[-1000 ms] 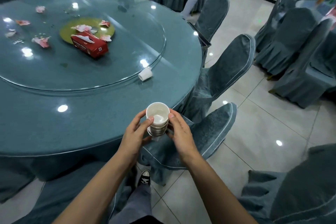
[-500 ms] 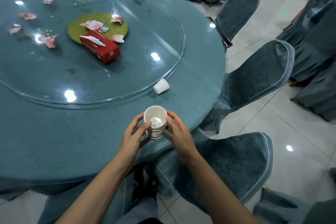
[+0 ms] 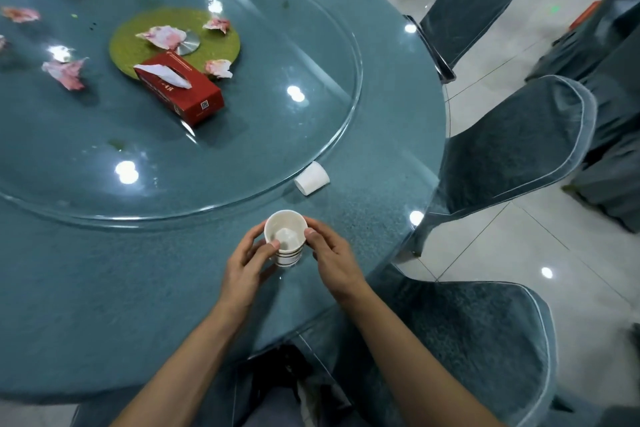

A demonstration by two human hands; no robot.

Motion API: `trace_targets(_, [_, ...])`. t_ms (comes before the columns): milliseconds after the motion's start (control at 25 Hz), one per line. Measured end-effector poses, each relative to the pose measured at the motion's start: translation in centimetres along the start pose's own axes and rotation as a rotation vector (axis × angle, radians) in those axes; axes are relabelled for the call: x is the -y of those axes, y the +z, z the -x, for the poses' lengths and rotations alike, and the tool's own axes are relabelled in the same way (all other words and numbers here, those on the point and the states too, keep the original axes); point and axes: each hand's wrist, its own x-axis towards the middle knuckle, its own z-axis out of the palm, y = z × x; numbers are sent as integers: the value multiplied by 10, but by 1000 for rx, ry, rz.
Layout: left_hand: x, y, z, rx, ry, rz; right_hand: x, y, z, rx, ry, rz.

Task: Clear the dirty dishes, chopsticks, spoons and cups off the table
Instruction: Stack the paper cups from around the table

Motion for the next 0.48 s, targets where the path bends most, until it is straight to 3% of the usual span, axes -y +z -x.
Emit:
trace_targets(320, [-2,2,-33,-87,21,27,-6,-4,-49,53,-9,38])
trace_targets(480, [-3,4,-41,-115,27,26,-7,-20,-90,-73,38,162])
